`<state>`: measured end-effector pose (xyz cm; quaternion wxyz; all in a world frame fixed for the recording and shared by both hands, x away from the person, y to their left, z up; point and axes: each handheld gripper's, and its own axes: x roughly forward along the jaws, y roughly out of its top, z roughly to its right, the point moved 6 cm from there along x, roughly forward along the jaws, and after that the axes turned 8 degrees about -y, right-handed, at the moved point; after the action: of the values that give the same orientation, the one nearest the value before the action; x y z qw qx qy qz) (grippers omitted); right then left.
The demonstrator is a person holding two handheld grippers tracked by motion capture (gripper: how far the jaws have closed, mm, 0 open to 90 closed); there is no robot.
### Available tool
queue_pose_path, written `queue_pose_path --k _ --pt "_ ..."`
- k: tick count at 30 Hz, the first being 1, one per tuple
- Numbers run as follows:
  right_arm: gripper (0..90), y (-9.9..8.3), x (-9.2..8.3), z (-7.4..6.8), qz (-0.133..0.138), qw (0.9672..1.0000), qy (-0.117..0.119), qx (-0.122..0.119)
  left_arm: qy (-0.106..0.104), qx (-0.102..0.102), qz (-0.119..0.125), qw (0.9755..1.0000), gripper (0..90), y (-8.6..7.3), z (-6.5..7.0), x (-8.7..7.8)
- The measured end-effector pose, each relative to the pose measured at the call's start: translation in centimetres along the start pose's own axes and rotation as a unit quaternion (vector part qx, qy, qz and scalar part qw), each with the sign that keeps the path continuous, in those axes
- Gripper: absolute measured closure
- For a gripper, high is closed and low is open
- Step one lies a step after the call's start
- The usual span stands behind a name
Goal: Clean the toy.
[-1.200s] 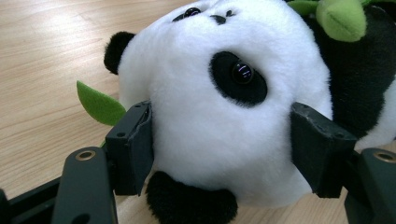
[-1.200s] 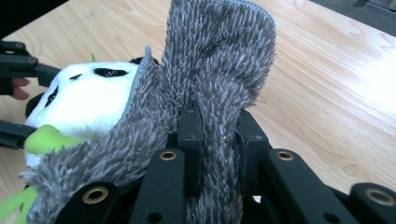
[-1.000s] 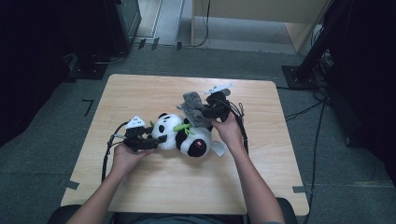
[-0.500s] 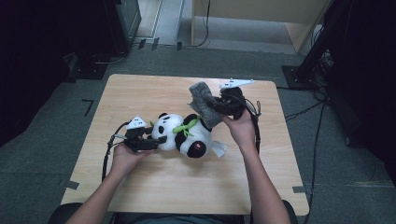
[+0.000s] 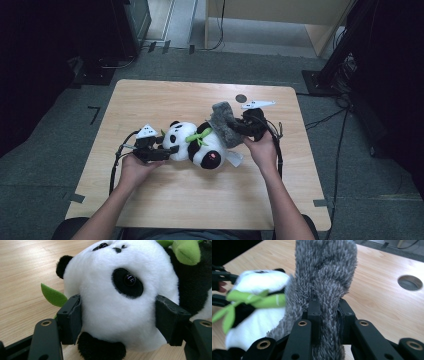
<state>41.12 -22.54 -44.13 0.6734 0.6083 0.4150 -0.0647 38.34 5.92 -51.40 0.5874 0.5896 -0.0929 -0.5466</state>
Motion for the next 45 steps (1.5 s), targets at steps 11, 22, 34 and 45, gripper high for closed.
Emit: queue_pose_path --k 11,22,34,45 --pt "77.1 -2.3 0.1 2.0 -0.019 0.9994 -0.01 0.027 -0.015 -0.006 0.006 0.9999 29.5 -0.1 -0.2 0.0" --pt "77.2 -3.4 0.5 4.4 -0.04 0.9976 -0.043 0.036 -0.016 0.0 0.005 0.9999 29.1 -0.1 -0.2 -0.1" --pt "77.3 0.1 -3.5 3.4 0.027 0.9986 -0.023 0.039 -0.015 0.002 0.007 0.9999 29.1 -0.1 -0.2 0.0" --pt "77.3 1.6 -2.9 -1.8 0.035 0.999 0.018 -0.021 -0.014 0.002 0.007 0.9999 29.0 -0.1 -0.2 0.0"
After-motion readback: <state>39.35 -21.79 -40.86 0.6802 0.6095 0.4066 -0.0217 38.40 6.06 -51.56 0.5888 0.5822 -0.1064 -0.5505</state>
